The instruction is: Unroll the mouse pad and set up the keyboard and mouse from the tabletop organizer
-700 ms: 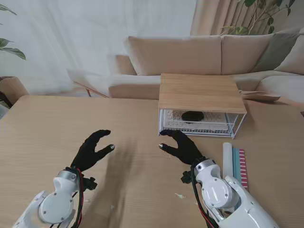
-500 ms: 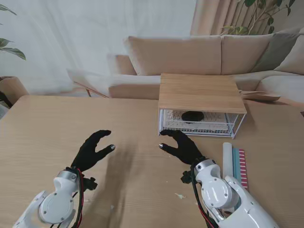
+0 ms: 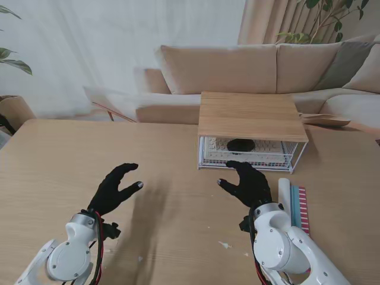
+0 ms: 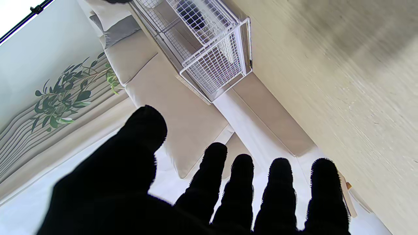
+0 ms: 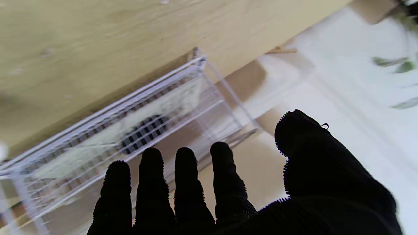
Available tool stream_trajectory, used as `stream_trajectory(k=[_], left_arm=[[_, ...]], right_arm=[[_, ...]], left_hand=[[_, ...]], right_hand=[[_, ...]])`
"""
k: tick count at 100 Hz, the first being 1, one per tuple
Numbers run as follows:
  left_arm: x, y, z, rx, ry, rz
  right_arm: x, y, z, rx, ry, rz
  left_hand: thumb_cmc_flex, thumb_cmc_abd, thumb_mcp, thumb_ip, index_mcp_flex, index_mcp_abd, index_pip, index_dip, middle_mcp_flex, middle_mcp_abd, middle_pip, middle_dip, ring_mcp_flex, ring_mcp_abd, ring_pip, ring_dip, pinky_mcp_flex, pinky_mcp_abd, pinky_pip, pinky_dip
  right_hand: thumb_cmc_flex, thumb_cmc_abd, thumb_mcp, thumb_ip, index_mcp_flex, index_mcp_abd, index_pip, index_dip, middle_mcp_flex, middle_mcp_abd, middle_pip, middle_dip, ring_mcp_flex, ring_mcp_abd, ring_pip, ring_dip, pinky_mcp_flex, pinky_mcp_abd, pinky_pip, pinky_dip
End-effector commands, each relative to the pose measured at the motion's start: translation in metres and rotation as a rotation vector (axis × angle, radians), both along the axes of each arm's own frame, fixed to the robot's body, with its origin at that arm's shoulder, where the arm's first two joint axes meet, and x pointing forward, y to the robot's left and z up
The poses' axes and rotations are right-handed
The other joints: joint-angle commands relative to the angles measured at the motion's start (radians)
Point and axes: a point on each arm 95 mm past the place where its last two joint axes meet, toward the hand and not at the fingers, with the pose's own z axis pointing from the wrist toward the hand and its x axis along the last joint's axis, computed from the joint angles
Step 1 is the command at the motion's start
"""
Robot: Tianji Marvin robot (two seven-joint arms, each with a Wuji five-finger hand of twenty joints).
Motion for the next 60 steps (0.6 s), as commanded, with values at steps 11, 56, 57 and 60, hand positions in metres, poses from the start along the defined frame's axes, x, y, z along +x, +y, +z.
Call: stream_trajectory(k=[11,56,57,60], left_arm=[[-0.001,-0.004,0.0,-0.001,0.01,-0.017],[-0.002,-0.01,-0.001,0.008,0.017,-0.035],[-0.002,-0.01,-0.001,0.008,0.017,-0.036],[-0.002,-0.01,-0.001,0.008,0.017,-0.036]], right_arm=[[-0.018,-0.019,-0.014,-0.115,0.07,-0.121],[-0.04,-0.066,-0.038,-0.397,0.335,-0.364],[-0.039,-0.066,-0.038,-0.398,0.341,-0.365],[-0.037,-0.067,-0.039,-0.409,0.353,-0.368]], left_hand=[[-0.019,0.02,-0.019,0.03,-0.023,-0.011,0.0,-0.002,-0.021,-0.019,0.003,-0.003,-0.025,-0.019,-0.01,-0.013,-0.008,-0.009,-0.025,0.005],[-0.02,0.02,-0.019,0.03,-0.022,-0.012,0.0,-0.002,-0.021,-0.018,0.008,0.0,-0.024,-0.019,-0.009,-0.013,-0.008,-0.009,-0.025,0.005],[-0.019,0.019,-0.019,0.03,-0.022,-0.012,0.0,-0.002,-0.021,-0.018,0.009,0.0,-0.024,-0.018,-0.009,-0.013,-0.008,-0.009,-0.025,0.005],[-0.019,0.019,-0.019,0.03,-0.023,-0.012,0.0,-0.002,-0.021,-0.018,0.009,0.0,-0.024,-0.018,-0.009,-0.013,-0.008,-0.009,-0.025,0.005]], right_hand=[[-0.027,-0.035,0.021,0.04,-0.027,0.08,-0.015,0.003,-0.056,0.017,0.057,0.017,-0.023,0.015,0.054,0.03,-0.005,-0.013,0.016,0.033],[-0.052,-0.194,0.165,0.016,-0.028,0.208,-0.022,0.086,-0.066,0.109,0.198,0.057,0.026,0.044,0.207,0.099,0.123,-0.025,0.07,0.028],[-0.05,-0.197,0.169,0.015,-0.025,0.209,-0.022,0.087,-0.065,0.111,0.201,0.058,0.029,0.045,0.21,0.1,0.126,-0.025,0.073,0.028],[-0.052,-0.206,0.195,0.01,-0.017,0.212,-0.025,0.093,-0.064,0.116,0.217,0.062,0.037,0.046,0.221,0.106,0.129,-0.024,0.098,0.021]])
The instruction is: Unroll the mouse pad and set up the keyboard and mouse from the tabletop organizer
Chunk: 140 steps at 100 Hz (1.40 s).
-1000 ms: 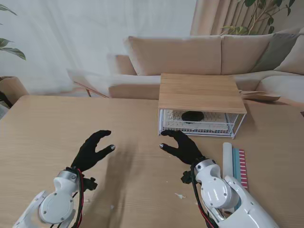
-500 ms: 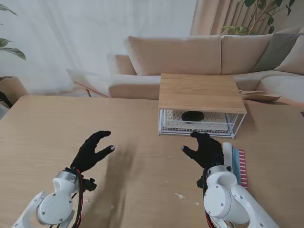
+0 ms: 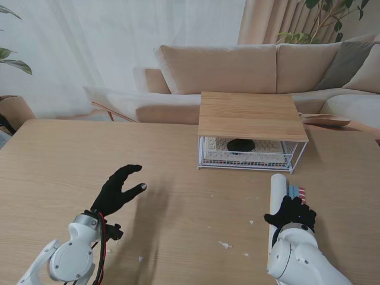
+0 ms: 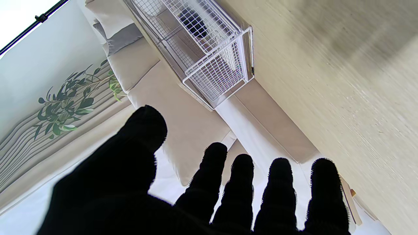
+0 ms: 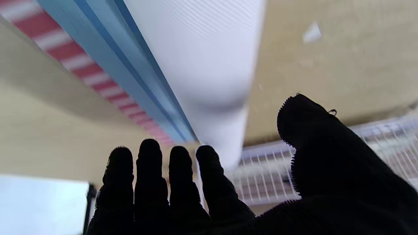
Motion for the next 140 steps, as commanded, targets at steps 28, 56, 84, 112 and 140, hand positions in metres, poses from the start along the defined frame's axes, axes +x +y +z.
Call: stream_trajectory(k=[28,56,84,112,140], left_arm=[[0.0,-0.004,-0.002,0.001,0.014,-0.018],[0.001,-0.007,-0.005,0.005,0.028,-0.027],[0.001,-0.008,-0.006,0.006,0.03,-0.033],[0.001,-0.006,-0.005,0.003,0.023,-0.028],[0.001,-0.005,-0.005,0.004,0.02,-0.028]], right_arm=[[0.019,-0.009,-0.014,-0.127,0.113,-0.01],[0.021,-0.012,-0.02,-0.013,0.126,-0.084],[0.02,-0.008,-0.017,0.065,0.182,-0.075],[0.024,-0.002,-0.017,0.029,0.239,-0.073],[0.025,0.003,-0.018,-0.008,0.251,-0.056]], left_hand=[[-0.02,0.018,-0.019,0.031,-0.023,-0.012,0.001,-0.002,-0.021,-0.019,0.015,0.003,-0.023,-0.017,-0.009,-0.012,-0.009,-0.006,-0.027,0.004],[-0.021,0.018,-0.019,0.03,-0.023,-0.013,0.001,-0.002,-0.021,-0.018,0.016,0.004,-0.021,-0.016,-0.007,-0.011,-0.009,-0.004,-0.027,0.005],[-0.02,0.019,-0.02,0.031,-0.024,-0.013,0.001,-0.002,-0.022,-0.018,0.015,0.004,-0.021,-0.016,-0.009,-0.01,-0.009,-0.004,-0.026,0.008],[-0.019,0.018,-0.018,0.031,-0.025,-0.013,0.001,-0.001,-0.021,-0.018,0.017,0.005,-0.02,-0.016,-0.009,-0.01,-0.009,-0.004,-0.026,0.01],[-0.018,0.018,-0.018,0.031,-0.024,-0.012,0.001,-0.001,-0.021,-0.018,0.016,0.004,-0.02,-0.014,-0.009,-0.009,-0.009,-0.004,-0.027,0.011]], right_hand=[[0.052,-0.089,0.188,-0.004,0.023,0.028,0.019,0.059,0.005,0.03,0.115,0.036,0.077,-0.001,0.097,0.058,-0.049,-0.031,0.412,-0.184],[-0.068,-0.05,0.124,-0.016,0.007,0.063,-0.014,0.027,-0.005,0.062,0.091,0.023,0.055,0.022,0.062,0.041,-0.084,-0.015,0.438,-0.236],[-0.108,-0.031,0.063,-0.021,0.004,0.072,-0.04,0.009,-0.006,0.07,0.071,0.016,0.06,0.034,0.045,0.031,-0.082,-0.001,0.434,-0.258],[-0.032,-0.078,0.114,-0.012,-0.009,0.075,-0.043,0.01,0.015,0.07,0.067,0.016,0.11,0.047,0.039,0.026,-0.023,0.029,0.445,-0.267],[0.128,-0.11,0.244,-0.005,0.03,-0.012,0.137,0.095,0.196,-0.011,0.265,0.159,0.328,0.024,0.341,0.173,0.114,0.038,0.753,-0.124]])
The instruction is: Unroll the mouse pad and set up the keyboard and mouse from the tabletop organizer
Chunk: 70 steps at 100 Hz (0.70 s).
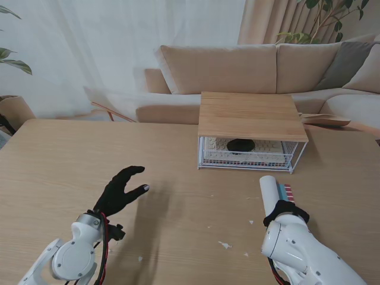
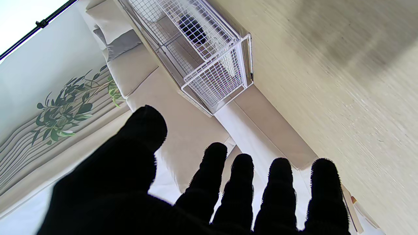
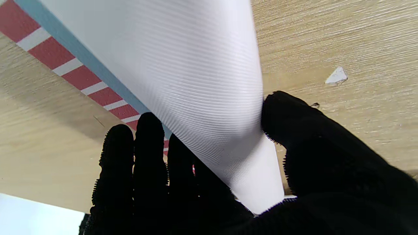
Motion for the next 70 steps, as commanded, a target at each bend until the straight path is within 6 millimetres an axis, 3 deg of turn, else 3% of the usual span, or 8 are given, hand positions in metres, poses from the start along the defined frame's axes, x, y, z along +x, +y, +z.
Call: stream_trajectory(k=[1,12,18,25,35,46,70], left_arm=[[-0.001,-0.002,-0.001,-0.001,0.006,-0.011],[-0.001,-0.002,-0.001,-0.001,0.008,-0.012],[-0.001,-0.002,-0.002,-0.002,0.011,-0.012],[-0.002,-0.002,-0.002,-0.002,0.015,-0.01],[-0.001,-0.002,-0.002,-0.004,0.023,-0.003],[-0.001,-0.002,-0.002,-0.005,0.029,-0.001],[-0.001,-0.003,0.001,-0.018,0.036,0.023]], right_arm=[[-0.006,0.001,-0.005,0.013,0.024,-0.048],[-0.005,0.001,-0.005,0.004,0.02,-0.048],[-0.005,0.001,-0.005,0.001,0.01,-0.05],[-0.005,0.001,-0.005,0.003,0.0,-0.046],[-0.005,0.002,-0.003,0.017,-0.042,-0.03],[-0.005,0.006,0.003,0.072,-0.12,0.009],[-0.007,0.022,0.027,0.186,-0.331,0.132]], left_hand=[[-0.018,0.018,-0.018,0.031,-0.024,-0.013,0.002,-0.001,-0.021,-0.018,0.008,0.004,-0.02,-0.014,-0.008,-0.009,-0.009,-0.004,-0.023,0.011],[-0.019,0.02,-0.019,0.031,-0.024,-0.012,0.002,-0.001,-0.021,-0.018,0.008,0.005,-0.021,-0.012,-0.009,-0.009,-0.009,-0.004,-0.023,0.011],[-0.018,0.019,-0.018,0.031,-0.024,-0.013,0.002,-0.001,-0.021,-0.017,0.009,0.005,-0.02,-0.012,-0.009,-0.009,-0.009,-0.004,-0.023,0.011],[-0.018,0.02,-0.018,0.031,-0.024,-0.012,0.002,-0.001,-0.02,-0.015,0.01,0.006,-0.021,-0.013,-0.009,-0.009,-0.009,-0.004,-0.024,0.011],[-0.016,0.018,-0.017,0.031,-0.02,-0.009,0.002,-0.001,-0.017,-0.011,0.012,0.007,-0.021,-0.011,-0.009,-0.009,-0.009,-0.004,-0.024,0.011],[-0.016,0.018,-0.016,0.031,-0.014,-0.005,0.003,-0.001,-0.003,-0.005,0.016,0.008,-0.018,-0.009,-0.008,-0.009,-0.009,-0.004,-0.025,0.011],[-0.006,0.009,-0.004,0.032,0.024,0.013,0.003,-0.002,0.061,0.02,0.043,0.024,0.02,0.014,0.029,0.018,-0.009,-0.003,0.001,0.025]], right_hand=[[0.081,-0.008,0.076,-0.003,0.045,-0.091,0.107,0.042,0.048,-0.031,0.059,0.045,0.074,0.007,0.08,0.041,0.031,0.001,0.101,0.064],[0.17,0.002,0.127,0.007,0.115,-0.11,0.233,0.093,0.161,-0.037,0.086,0.097,0.194,-0.005,0.167,0.07,0.122,0.011,0.187,0.117],[0.246,-0.04,0.134,-0.064,0.176,-0.137,0.304,0.118,0.248,-0.037,0.103,0.092,0.272,-0.014,0.22,0.085,0.186,0.023,0.24,0.14],[0.316,-0.081,0.157,-0.093,0.237,-0.204,0.491,0.016,0.386,-0.05,0.103,0.112,0.389,-0.024,0.262,0.092,0.282,0.038,0.299,0.151],[0.336,-0.104,0.182,-0.104,0.335,-0.285,0.602,0.001,0.477,-0.048,0.088,0.119,0.46,-0.014,0.281,0.097,0.343,0.062,0.335,0.158],[0.35,-0.129,0.19,-0.11,0.441,-0.32,0.612,-0.02,0.543,-0.035,0.057,0.123,0.507,0.011,0.272,0.092,0.373,0.093,0.344,0.156],[0.35,-0.179,0.245,-0.125,0.5,-0.317,0.596,-0.013,0.586,-0.018,0.039,0.132,0.535,0.023,0.265,0.091,0.385,0.113,0.341,0.155]])
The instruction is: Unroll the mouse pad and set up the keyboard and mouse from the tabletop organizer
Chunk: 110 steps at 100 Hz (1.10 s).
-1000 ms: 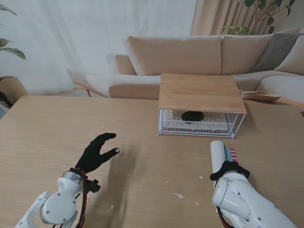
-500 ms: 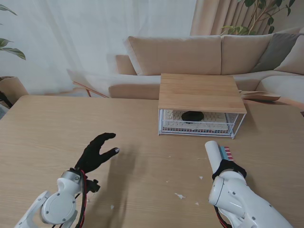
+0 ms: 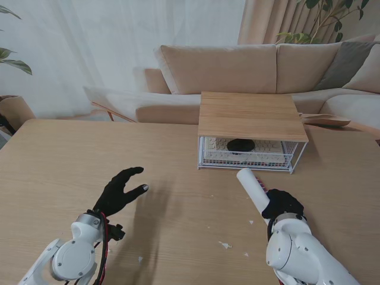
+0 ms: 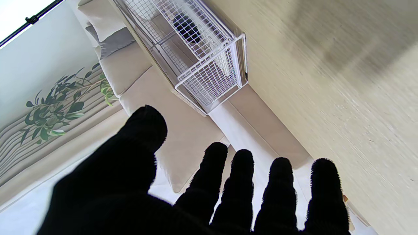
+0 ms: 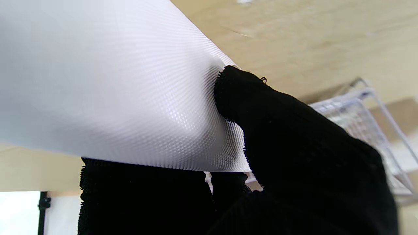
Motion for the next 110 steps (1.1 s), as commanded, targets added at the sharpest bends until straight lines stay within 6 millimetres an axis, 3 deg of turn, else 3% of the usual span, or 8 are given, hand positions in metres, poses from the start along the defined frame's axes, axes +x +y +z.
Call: stream_trajectory(k=[1,10,17,33,55,66,85,110], left_arm=[[-0.002,-0.004,0.003,-0.023,0.015,0.005],[-0.005,-0.005,0.005,-0.031,0.02,0.014],[-0.006,-0.006,0.007,-0.026,0.02,0.018],[-0.009,-0.009,0.013,-0.04,0.022,0.012],[-0.013,-0.025,0.027,-0.062,0.056,-0.014],[-0.015,-0.036,0.031,-0.081,0.102,-0.018],[-0.019,-0.055,0.029,-0.141,0.241,-0.035],[-0.022,-0.071,0.03,-0.228,0.247,0.004]], right_arm=[[-0.004,0.016,0.011,0.053,-0.013,0.032],[-0.005,0.026,0.023,0.095,-0.08,0.074],[-0.006,0.035,0.03,0.093,-0.142,0.109],[-0.006,0.055,0.043,0.11,-0.244,0.169],[0.0,0.08,0.057,0.192,-0.318,0.238],[-0.001,0.093,0.065,0.227,-0.339,0.296],[-0.002,0.112,0.071,0.259,-0.378,0.39],[0.003,0.132,0.068,0.282,-0.377,0.439]], left_hand=[[-0.006,0.008,-0.003,0.032,0.025,0.011,0.004,-0.001,0.023,0.021,0.021,0.022,0.02,0.006,0.028,0.019,-0.008,-0.002,0.004,0.026],[-0.004,-0.001,0.007,0.031,0.059,0.024,0.024,0.01,0.069,0.035,0.044,0.044,0.058,0.022,0.065,0.048,-0.001,0.003,0.053,0.045],[0.005,-0.018,0.028,0.029,0.113,0.015,0.059,0.031,0.147,0.043,0.061,0.07,0.126,0.026,0.116,0.082,0.041,0.014,0.201,0.106],[0.017,-0.067,0.079,0.022,0.25,0.009,0.155,0.084,0.337,0.07,0.149,0.166,0.287,0.102,0.303,0.195,0.112,0.037,0.396,0.171],[0.015,-0.104,0.114,0.023,0.265,0.033,0.186,0.116,0.382,0.106,0.209,0.253,0.345,0.153,0.412,0.283,0.136,0.042,0.442,0.177],[0.003,-0.111,0.114,0.02,0.228,0.046,0.151,0.099,0.336,0.101,0.167,0.238,0.307,0.137,0.349,0.249,0.116,0.038,0.4,0.153],[-0.035,-0.107,0.049,0.022,0.102,0.056,0.022,0.02,0.132,0.063,0.068,0.131,0.129,0.046,0.14,0.1,0.03,0.008,0.266,0.082],[-0.041,-0.134,0.063,0.018,0.09,0.063,0.007,0.011,0.103,0.063,0.073,0.119,0.112,0.044,0.134,0.092,0.025,0.003,0.252,0.081]], right_hand=[[0.099,0.029,0.141,-0.003,0.099,-0.081,0.154,0.023,0.037,0.027,-0.011,0.013,0.074,0.024,0.042,0.017,0.003,0.003,0.045,0.022],[0.097,0.01,0.165,-0.008,0.111,-0.069,0.151,0.026,0.051,0.036,-0.014,0.014,0.087,0.03,0.042,0.018,0.015,0.017,0.046,0.027],[0.089,-0.012,0.186,-0.014,0.123,-0.063,0.15,0.027,0.07,0.038,-0.022,0.015,0.11,0.031,0.038,0.016,0.036,0.026,0.046,0.032],[0.081,-0.031,0.21,-0.02,0.134,-0.055,0.149,0.026,0.089,0.04,-0.032,0.02,0.131,0.032,0.033,0.014,0.058,0.034,0.043,0.036],[0.067,-0.012,0.211,-0.021,0.115,-0.064,0.149,0.039,0.073,0.021,-0.031,0.033,0.12,0.008,0.029,0.017,0.054,0.013,0.031,0.037],[0.064,-0.002,0.205,-0.019,0.108,-0.074,0.148,0.045,0.064,0.013,-0.027,0.033,0.107,-0.001,0.028,0.019,0.044,0.0,0.022,0.038],[0.063,0.023,0.18,-0.013,0.094,-0.097,0.148,0.049,0.042,0.001,-0.013,0.023,0.079,-0.013,0.032,0.024,0.016,-0.025,0.008,0.046],[0.064,0.027,0.166,-0.007,0.096,-0.111,0.15,0.037,0.034,-0.005,-0.003,0.009,0.066,-0.015,0.035,0.024,0.001,-0.031,0.004,0.053]])
